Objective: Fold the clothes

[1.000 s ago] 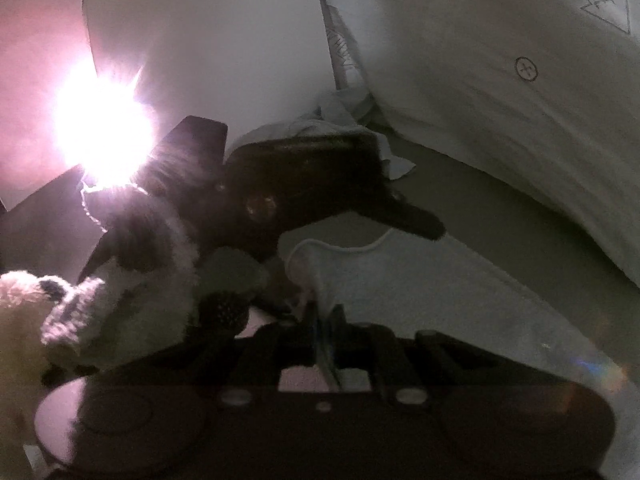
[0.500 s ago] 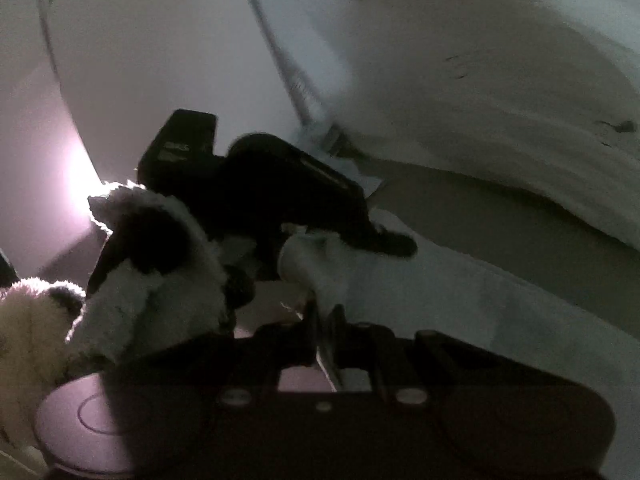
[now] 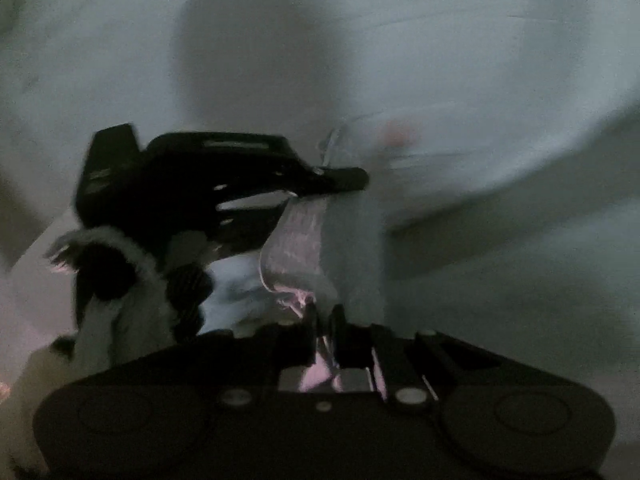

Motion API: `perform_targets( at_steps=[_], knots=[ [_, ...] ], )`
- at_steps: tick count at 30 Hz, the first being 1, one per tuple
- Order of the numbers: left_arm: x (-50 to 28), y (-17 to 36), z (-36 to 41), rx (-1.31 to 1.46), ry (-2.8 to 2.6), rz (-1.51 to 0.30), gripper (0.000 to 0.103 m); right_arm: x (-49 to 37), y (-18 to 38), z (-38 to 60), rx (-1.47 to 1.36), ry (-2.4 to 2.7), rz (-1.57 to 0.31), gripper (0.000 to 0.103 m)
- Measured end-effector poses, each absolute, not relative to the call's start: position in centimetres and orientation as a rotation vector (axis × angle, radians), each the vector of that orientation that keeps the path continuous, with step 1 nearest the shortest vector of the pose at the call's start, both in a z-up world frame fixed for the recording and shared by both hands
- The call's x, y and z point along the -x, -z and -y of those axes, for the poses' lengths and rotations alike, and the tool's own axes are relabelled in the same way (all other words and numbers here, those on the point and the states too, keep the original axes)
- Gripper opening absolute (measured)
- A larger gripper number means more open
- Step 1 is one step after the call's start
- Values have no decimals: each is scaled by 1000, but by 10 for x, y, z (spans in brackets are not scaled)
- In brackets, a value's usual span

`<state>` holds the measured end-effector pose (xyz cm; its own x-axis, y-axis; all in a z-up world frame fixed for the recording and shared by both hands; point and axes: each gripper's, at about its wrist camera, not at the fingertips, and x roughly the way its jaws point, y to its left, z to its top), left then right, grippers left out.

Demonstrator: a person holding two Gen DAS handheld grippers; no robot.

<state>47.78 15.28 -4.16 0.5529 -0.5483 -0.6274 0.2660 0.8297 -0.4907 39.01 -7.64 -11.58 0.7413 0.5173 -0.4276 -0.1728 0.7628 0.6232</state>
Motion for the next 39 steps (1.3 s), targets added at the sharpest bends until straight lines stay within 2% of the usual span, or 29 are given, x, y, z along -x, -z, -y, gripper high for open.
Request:
perform_targets(
  at_steps=[1,2,3,5,6,16,17,18,20,22,23,25,26,30,32,35,37,38,39],
  knots=[
    [-481,56,-127,323,497,-885,90,-386,128,91,-580,-307,-656,27],
    [-486,73,-108,295,500,-925,92,-385,140,102,-571,-240,-697,48],
    [-492,91,-89,266,503,-965,92,-383,151,112,-562,-181,-742,52],
    [-498,119,-69,232,484,-1106,92,-379,165,128,-544,-118,-801,53],
    [-496,122,-68,239,487,-1114,92,-376,168,132,-532,-104,-816,54],
    [-425,118,-160,207,239,-1026,94,-387,166,142,-428,-181,-820,55],
    [-421,121,-171,199,204,-1029,94,-395,168,137,-415,-183,-812,57],
    [-420,125,-178,198,175,-1040,94,-404,170,132,-403,-184,-804,70],
    [-423,134,-188,209,133,-1057,94,-423,179,118,-337,-175,-818,78],
    [-424,138,-198,228,120,-1067,94,-438,188,105,-267,-157,-845,74],
    [-426,140,-201,232,127,-1070,94,-443,191,98,-234,-144,-868,63],
    [-430,141,-205,219,136,-1064,94,-444,190,87,-155,-151,-862,14],
    [-432,141,-208,210,132,-1059,94,-443,186,85,-153,-175,-869,4],
    [-448,155,-206,213,123,-1055,94,-411,152,91,-165,-123,-787,4],
    [-451,161,-205,204,126,-1056,94,-398,145,96,-177,-96,-803,5],
    [-455,174,-203,194,141,-1074,94,-402,163,95,-95,-22,-916,10],
    [-456,175,-202,179,150,-1065,97,-407,165,97,-74,25,-943,19],
    [-456,176,-201,172,154,-1060,97,-409,160,96,-70,26,-914,30],
    [-457,177,-201,164,158,-1055,98,-412,155,95,-64,22,-879,46]
  ],
)
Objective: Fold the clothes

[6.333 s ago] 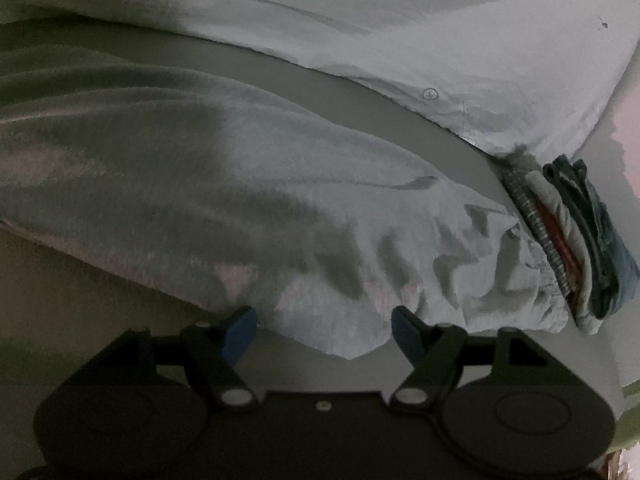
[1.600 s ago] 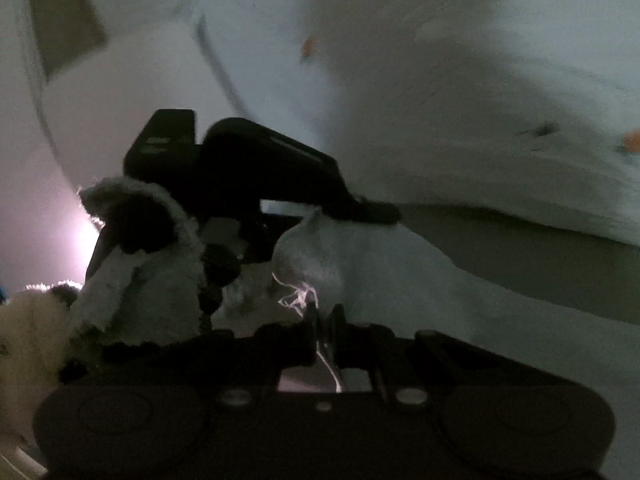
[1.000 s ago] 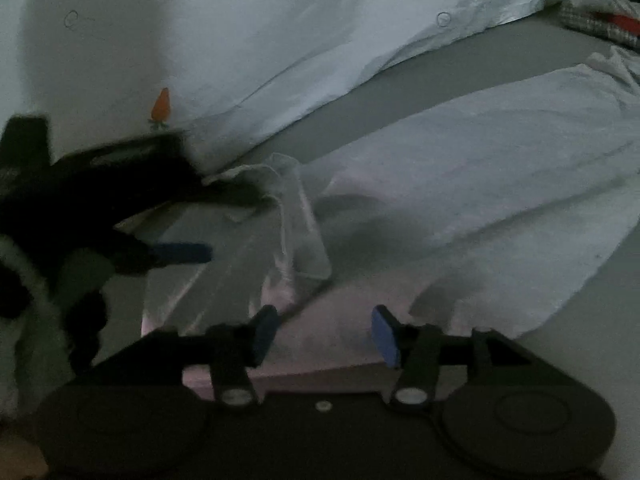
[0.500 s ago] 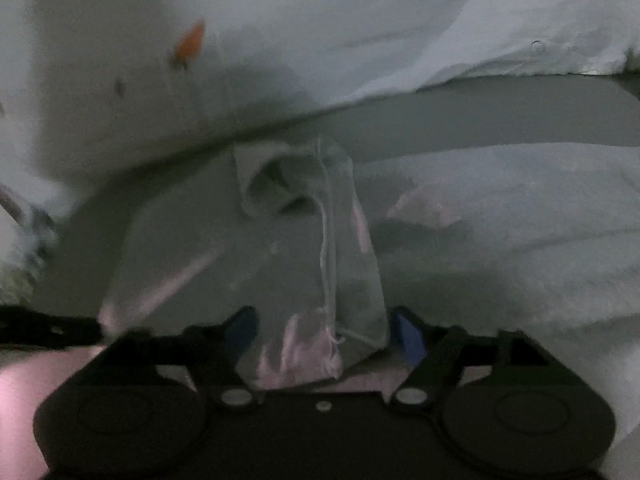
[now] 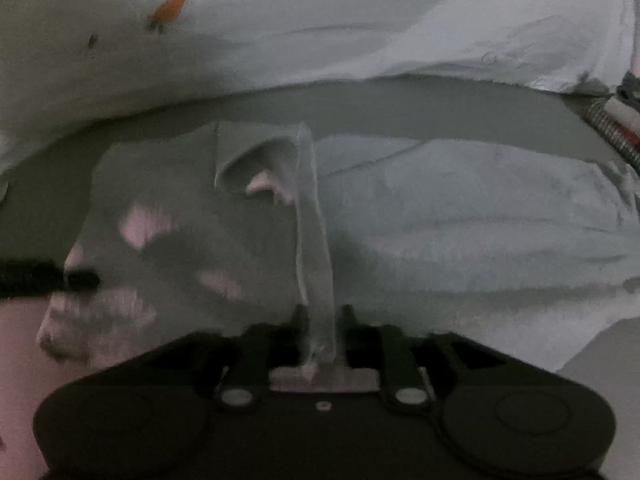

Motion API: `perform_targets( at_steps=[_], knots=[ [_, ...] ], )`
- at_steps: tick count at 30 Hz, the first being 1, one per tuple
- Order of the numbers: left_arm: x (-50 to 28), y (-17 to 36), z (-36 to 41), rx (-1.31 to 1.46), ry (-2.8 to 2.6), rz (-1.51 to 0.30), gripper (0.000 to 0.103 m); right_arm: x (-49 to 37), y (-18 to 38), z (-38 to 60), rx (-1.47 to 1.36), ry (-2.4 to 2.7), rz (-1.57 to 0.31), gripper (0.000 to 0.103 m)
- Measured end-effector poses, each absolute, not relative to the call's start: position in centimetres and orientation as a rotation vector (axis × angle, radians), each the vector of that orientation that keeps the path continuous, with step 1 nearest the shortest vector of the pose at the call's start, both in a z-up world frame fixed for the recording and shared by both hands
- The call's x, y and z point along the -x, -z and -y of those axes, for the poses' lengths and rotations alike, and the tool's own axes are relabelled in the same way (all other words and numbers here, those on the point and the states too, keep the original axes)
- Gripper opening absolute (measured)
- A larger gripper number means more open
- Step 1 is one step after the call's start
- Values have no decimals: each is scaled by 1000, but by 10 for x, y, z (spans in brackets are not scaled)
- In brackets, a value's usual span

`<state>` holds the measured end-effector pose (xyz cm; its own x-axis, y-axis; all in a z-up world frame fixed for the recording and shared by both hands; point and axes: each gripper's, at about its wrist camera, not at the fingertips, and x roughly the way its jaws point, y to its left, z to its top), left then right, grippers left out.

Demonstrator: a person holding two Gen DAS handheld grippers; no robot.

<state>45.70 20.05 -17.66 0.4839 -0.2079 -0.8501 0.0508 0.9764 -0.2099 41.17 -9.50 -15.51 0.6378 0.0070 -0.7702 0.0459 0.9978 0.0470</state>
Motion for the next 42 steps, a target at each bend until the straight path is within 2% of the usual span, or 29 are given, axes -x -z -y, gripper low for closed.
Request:
perform_targets(
  at_steps=[2,4,8,13,17,21,25,28,34,37,42],
  knots=[
    [-460,179,-201,162,165,-1048,99,-418,146,89,-29,-8,-810,50],
    [-462,179,-202,176,173,-1044,103,-432,145,74,75,-83,-785,49],
    [-466,179,-205,214,168,-1052,103,-459,163,42,383,-153,-752,47],
    [-461,178,-210,265,182,-1056,103,-492,178,41,526,-182,-742,42],
    [-461,177,-211,286,174,-1063,103,-509,161,82,348,15,-681,42],
    [-461,177,-205,256,161,-1067,103,-522,160,141,189,270,-746,42],
    [-459,179,-191,162,159,-1070,103,-503,149,151,142,218,-731,42],
    [-457,180,-183,113,151,-1068,103,-484,150,135,98,69,-733,53],
    [-455,181,-178,82,155,-1068,103,-458,174,137,44,31,-829,53],
    [-455,181,-180,83,169,-1059,103,-443,172,145,153,98,-823,57],
    [-450,182,-174,12,181,-1049,103,-408,158,148,135,113,-782,68]
  ],
)
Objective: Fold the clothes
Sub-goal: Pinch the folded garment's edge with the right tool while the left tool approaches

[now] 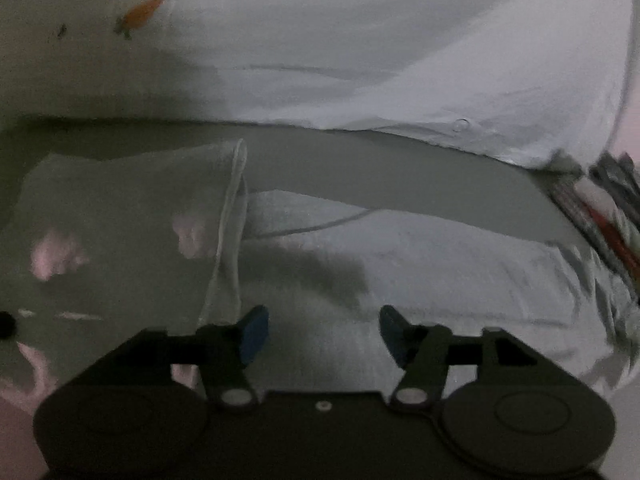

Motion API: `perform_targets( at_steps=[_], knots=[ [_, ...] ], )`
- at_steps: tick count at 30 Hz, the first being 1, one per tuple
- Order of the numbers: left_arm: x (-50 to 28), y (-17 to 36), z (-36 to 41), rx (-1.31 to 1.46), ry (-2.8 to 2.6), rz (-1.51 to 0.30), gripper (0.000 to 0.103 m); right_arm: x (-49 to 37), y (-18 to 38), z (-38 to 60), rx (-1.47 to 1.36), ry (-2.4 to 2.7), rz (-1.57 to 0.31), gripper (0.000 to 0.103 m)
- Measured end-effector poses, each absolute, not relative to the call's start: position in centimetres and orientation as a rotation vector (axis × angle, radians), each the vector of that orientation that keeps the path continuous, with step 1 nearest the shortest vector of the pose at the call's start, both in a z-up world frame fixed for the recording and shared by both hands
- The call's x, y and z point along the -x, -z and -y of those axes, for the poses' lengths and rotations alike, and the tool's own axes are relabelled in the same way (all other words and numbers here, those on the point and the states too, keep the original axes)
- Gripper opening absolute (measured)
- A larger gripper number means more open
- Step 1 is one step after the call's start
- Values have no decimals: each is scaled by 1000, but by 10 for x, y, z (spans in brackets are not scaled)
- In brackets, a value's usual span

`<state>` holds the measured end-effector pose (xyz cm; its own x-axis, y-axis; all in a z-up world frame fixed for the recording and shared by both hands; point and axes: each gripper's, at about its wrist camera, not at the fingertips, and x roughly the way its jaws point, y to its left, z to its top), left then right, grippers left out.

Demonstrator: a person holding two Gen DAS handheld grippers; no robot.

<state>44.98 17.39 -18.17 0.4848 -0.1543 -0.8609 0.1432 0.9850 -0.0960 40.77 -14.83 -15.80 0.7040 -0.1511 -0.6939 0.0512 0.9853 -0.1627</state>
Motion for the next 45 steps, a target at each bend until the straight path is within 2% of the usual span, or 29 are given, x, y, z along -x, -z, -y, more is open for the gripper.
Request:
perform_targets(
  at_steps=[3,9,17,20,25,26,27,29,38,40,41,42,43,45],
  knots=[
    [-453,177,-189,119,184,-1081,103,-395,153,133,139,65,-754,68],
    [-448,170,-250,509,134,-1105,103,-371,144,59,179,-277,-716,66],
    [-425,162,-296,635,75,-1055,103,-340,157,-42,406,-685,-652,63],
    [-415,163,-306,663,63,-1049,103,-347,167,-53,445,-668,-687,55],
    [-406,170,-306,705,93,-1082,103,-367,173,-39,421,-542,-728,50],
    [-407,172,-305,711,100,-1090,103,-369,173,-35,403,-549,-733,39],
    [-407,174,-303,719,109,-1100,103,-370,173,-32,399,-562,-732,19],
    [-410,179,-298,733,129,-1123,103,-371,170,-27,402,-581,-722,9],
    [-447,177,-277,789,229,-1128,101,-354,113,18,201,-605,-661,7],
    [-459,176,-266,793,243,-1121,94,-353,103,32,129,-594,-655,7],
    [-468,175,-260,789,249,-1125,83,-352,100,37,93,-589,-652,7],
    [-475,175,-252,775,236,-1130,68,-352,99,43,57,-585,-650,7],
    [-483,174,-244,762,222,-1135,59,-352,98,50,20,-581,-649,7],
    [-496,170,-230,719,180,-1133,20,-353,99,62,-27,-568,-643,7]
  ],
)
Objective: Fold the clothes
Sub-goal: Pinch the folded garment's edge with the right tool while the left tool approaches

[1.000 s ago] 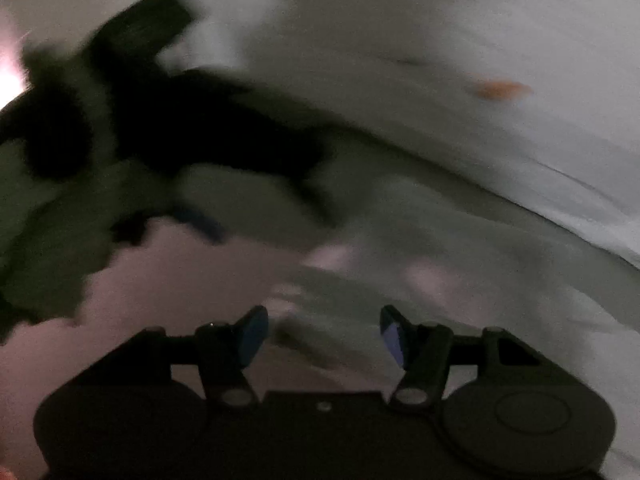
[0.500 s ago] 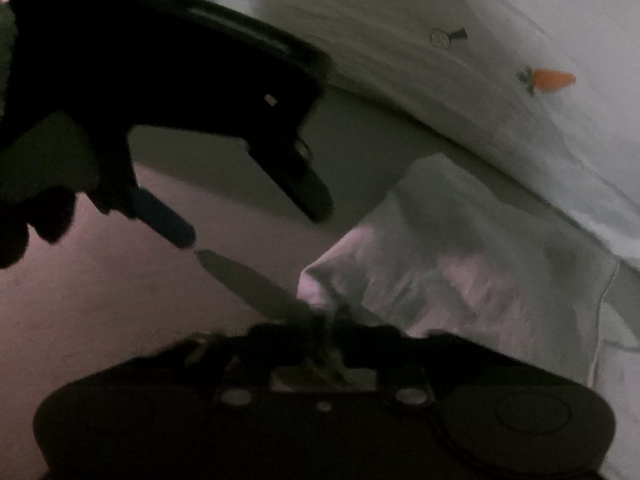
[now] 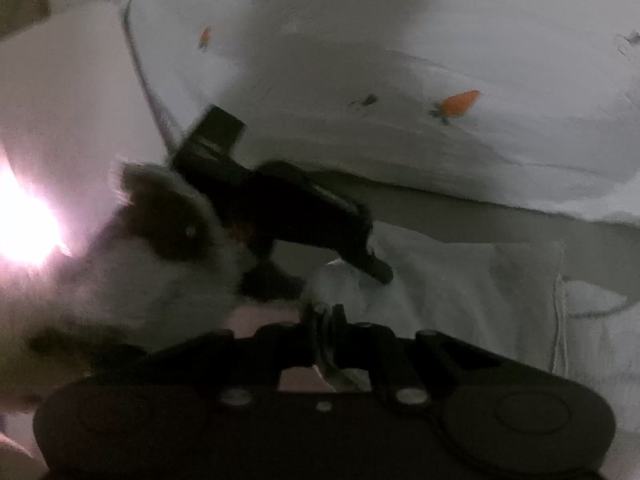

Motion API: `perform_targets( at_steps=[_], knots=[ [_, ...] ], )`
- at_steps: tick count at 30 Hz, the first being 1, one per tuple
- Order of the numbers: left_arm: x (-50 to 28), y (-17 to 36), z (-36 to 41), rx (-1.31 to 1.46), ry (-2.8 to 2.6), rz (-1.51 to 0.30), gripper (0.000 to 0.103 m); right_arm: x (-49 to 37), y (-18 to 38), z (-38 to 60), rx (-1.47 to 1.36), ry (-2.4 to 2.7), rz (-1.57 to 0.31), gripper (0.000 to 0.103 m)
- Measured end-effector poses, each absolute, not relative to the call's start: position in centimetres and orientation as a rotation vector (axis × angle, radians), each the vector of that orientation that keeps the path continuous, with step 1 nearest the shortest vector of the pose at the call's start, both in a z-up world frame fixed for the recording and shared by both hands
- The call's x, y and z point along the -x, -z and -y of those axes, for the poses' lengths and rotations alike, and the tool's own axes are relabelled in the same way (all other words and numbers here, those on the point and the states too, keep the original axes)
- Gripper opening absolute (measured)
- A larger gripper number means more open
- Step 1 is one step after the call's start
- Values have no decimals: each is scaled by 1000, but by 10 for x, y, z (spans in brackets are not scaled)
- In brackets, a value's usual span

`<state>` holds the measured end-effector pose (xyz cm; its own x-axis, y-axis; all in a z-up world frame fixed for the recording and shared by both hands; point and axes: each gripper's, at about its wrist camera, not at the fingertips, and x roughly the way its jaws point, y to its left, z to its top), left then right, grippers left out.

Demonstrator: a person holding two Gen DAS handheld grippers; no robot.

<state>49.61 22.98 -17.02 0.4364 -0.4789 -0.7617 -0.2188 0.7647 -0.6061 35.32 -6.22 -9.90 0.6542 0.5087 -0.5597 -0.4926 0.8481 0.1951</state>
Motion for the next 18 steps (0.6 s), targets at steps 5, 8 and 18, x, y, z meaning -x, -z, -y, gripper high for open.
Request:
perform_targets(
  at_steps=[5,8,18],
  knots=[
    [-511,125,-181,538,162,-1038,11,-357,91,100,-149,-524,-603,7],
    [-508,86,-133,369,226,-957,11,-354,80,132,-247,-488,-567,6],
    [-479,53,88,-46,533,-826,35,-315,85,303,-568,-145,-511,8]
  ],
)
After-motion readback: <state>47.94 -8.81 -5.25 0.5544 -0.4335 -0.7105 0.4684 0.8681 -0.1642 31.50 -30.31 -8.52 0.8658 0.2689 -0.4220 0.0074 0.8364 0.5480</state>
